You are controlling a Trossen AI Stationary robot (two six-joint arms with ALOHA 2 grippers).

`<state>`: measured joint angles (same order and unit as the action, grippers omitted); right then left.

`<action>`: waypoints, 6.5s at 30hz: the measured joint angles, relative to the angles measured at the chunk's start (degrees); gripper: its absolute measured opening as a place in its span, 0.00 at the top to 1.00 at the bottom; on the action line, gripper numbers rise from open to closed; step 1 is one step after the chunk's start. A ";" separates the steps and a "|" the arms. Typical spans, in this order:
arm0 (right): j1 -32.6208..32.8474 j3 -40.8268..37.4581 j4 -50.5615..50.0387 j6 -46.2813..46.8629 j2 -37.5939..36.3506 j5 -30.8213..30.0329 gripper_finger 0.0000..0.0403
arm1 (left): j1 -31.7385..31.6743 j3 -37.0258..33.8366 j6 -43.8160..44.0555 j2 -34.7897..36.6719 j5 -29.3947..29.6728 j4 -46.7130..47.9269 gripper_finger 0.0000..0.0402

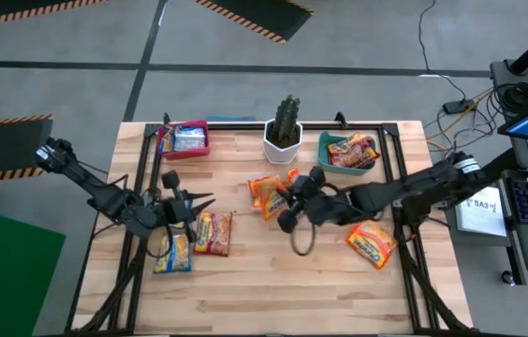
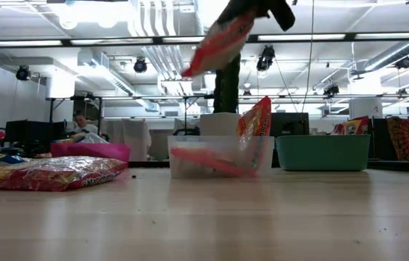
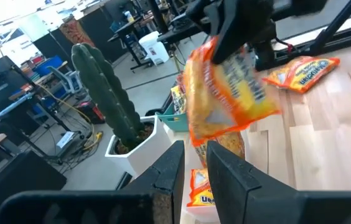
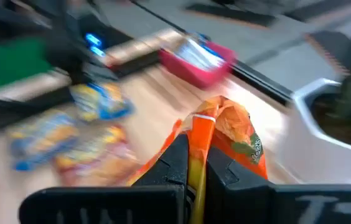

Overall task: Sort Maruchan noodles
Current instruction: Put the orange noodle pack into the transparent bin

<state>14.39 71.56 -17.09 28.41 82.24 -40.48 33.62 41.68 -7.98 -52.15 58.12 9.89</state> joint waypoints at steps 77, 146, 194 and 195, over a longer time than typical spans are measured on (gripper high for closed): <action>18.35 18.56 -39.12 10.50 20.11 -15.10 0.55 | -0.06 -1.97 11.11 -5.81 -10.16 -11.94 0.87; 14.62 -22.86 -31.99 49.50 -21.17 16.47 0.93 | -1.26 -1.95 3.99 -14.83 -9.50 -18.78 0.87; 12.81 -24.62 -45.63 63.40 7.43 37.83 0.98 | -1.15 -1.95 6.81 -15.29 -9.65 -19.65 0.87; 12.72 -24.80 -43.42 63.34 7.47 37.32 0.98 | -1.15 -1.95 6.81 -15.29 -9.65 -19.71 0.87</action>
<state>27.11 46.76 -60.51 91.75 89.71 -3.17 32.47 39.72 -1.17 -67.44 48.47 -9.82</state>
